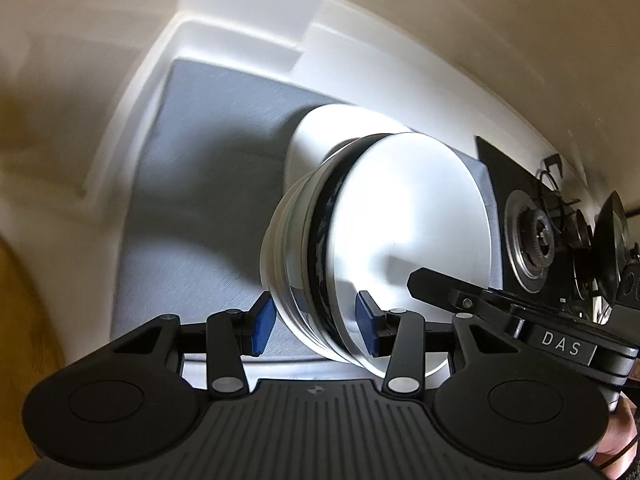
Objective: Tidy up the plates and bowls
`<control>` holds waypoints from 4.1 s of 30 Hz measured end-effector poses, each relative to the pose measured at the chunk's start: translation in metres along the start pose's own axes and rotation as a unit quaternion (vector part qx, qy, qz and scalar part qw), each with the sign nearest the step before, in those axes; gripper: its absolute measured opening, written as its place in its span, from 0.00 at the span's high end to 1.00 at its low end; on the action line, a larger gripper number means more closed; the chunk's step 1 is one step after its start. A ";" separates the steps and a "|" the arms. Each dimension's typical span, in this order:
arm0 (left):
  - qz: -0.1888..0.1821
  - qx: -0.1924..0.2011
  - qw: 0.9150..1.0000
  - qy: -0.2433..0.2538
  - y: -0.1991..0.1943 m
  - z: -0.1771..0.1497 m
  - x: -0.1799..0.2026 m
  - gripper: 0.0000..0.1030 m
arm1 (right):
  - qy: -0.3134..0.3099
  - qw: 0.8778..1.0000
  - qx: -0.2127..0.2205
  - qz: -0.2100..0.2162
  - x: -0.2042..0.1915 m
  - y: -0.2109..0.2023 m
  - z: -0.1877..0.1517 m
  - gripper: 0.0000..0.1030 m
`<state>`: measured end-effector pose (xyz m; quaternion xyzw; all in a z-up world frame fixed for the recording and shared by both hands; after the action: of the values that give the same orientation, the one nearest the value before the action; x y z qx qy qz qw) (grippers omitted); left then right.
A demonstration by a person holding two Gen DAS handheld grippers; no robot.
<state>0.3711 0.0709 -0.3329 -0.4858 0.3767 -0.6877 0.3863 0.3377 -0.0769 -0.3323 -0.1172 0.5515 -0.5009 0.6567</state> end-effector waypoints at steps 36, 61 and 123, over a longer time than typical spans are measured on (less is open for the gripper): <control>-0.023 -0.018 0.999 0.024 0.090 0.066 0.035 0.55 | 0.037 0.996 0.059 -0.052 0.083 0.021 0.056 0.59; 0.109 0.217 0.963 0.117 -0.061 0.004 0.107 0.00 | -0.064 0.982 0.144 -0.103 0.013 -0.075 0.010 0.32; 0.235 0.241 0.936 0.108 -0.215 -0.249 0.238 0.00 | -0.104 0.974 0.133 -0.148 -0.037 -0.319 -0.177 0.01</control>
<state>0.0426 -0.0174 -0.1122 -0.1990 0.3422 -0.6959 0.5992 0.0240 -0.1274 -0.1496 -0.1610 0.3848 -0.6465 0.6388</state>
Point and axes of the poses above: each gripper's, at about its wrist camera, not at the fingertips, and y roughly the way its jaws point, x to its right, z to its top, the point moved 10 cm from there along y, roughly the way its jaws point
